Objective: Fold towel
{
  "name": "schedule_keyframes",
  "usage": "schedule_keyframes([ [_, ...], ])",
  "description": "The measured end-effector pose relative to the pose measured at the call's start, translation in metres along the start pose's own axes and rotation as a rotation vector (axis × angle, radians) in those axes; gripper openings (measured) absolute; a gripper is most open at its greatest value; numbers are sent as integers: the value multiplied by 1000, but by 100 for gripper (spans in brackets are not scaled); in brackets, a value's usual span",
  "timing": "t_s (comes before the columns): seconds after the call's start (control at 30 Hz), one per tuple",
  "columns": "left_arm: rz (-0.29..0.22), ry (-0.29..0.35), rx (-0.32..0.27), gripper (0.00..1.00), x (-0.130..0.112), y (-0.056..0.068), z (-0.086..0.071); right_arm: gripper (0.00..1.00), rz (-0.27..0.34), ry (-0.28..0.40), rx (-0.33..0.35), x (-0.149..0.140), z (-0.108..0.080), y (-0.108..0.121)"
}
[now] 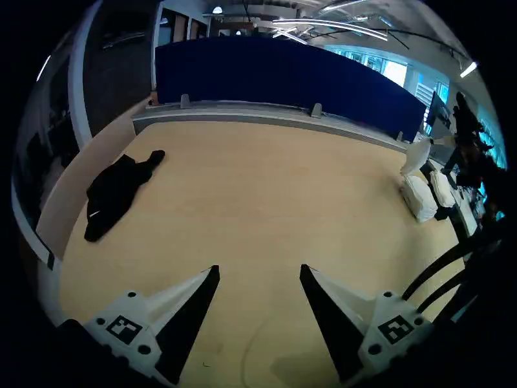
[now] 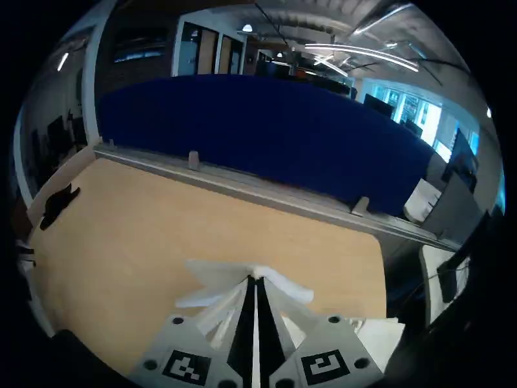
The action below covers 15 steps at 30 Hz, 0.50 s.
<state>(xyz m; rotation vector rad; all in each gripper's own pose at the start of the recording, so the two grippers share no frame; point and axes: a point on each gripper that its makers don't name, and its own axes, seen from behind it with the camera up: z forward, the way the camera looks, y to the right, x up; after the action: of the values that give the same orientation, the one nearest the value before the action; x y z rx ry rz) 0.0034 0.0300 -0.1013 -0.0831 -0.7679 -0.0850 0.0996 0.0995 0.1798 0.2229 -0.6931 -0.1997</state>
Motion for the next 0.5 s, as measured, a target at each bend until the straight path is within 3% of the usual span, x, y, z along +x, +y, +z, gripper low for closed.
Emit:
schedule_keyframes([
  [0.5,26,-5,-23,92,1,14,1,2,88,-87,-47,-99,-34,21],
])
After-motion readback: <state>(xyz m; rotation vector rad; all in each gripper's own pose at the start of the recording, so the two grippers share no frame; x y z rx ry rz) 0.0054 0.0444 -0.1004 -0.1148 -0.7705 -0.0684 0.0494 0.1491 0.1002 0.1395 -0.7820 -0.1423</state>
